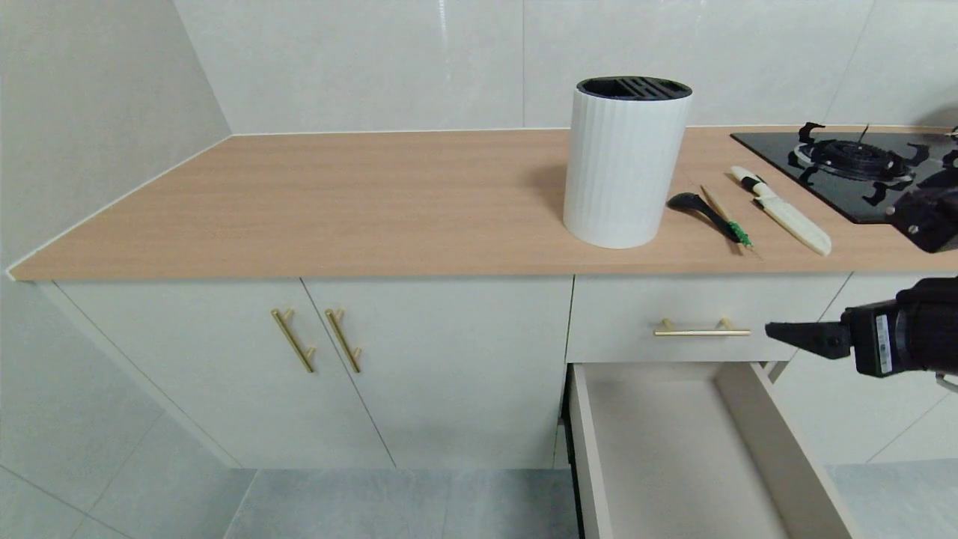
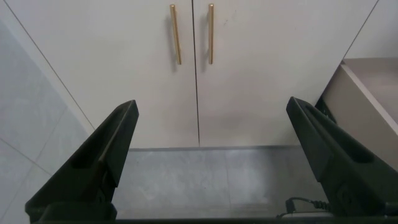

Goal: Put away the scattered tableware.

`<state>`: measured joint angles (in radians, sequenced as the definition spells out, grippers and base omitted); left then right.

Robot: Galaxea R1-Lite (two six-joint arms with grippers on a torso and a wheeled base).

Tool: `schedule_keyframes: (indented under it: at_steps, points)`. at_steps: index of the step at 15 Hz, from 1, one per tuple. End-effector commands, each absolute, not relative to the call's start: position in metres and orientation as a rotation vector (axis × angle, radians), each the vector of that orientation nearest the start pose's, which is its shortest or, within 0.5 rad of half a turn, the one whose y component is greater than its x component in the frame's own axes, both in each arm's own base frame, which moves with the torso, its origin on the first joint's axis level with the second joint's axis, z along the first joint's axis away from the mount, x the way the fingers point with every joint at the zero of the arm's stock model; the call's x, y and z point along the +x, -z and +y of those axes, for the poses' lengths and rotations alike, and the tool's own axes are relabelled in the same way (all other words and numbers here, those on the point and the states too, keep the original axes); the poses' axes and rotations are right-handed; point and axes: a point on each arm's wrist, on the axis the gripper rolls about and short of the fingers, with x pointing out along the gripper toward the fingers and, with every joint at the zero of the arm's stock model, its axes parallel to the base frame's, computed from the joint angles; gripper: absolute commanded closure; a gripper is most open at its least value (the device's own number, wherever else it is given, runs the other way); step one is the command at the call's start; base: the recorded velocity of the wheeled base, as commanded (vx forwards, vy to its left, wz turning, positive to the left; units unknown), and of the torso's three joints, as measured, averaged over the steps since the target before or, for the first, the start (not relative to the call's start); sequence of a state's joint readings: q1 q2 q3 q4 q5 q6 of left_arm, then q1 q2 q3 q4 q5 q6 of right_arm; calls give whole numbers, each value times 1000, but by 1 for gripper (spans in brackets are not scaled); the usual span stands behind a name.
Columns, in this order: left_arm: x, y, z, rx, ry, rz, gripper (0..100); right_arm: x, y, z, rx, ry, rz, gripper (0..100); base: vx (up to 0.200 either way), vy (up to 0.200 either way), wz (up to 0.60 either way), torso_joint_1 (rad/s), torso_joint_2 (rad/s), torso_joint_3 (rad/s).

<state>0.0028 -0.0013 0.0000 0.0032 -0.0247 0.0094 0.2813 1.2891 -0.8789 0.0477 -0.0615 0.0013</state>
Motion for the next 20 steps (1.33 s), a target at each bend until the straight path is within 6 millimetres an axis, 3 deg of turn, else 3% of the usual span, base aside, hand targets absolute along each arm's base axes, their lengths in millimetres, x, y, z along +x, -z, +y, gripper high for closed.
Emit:
schedule_keyframes:
  at_steps: [1,4,6,7,13,20]
  points:
    - [-23,-75,-1,9,21,3,0,210,-268,59,-56,-214,360,0,0,0,0,27,-51,-27]
    - [-23,-75,-1,9,21,3,0,248,-312,69,21,-112,412,0,0,0,0,0,0,0]
    - [-23,-75,-1,9,21,3,0,268,-316,72,63,-8,472,0,0,0,0,0,0,0]
    - [-23,-76,-1,9,21,1,0,285,-303,77,88,41,505,0,0,0,0,0,0,0]
    - [-23,-75,-1,9,21,3,0,340,-259,90,57,117,542,0,0,0,0,0,0,0]
    - [-23,-75,-1,9,21,3,0,361,-254,70,87,177,500,0,0,0,0,0,0,0]
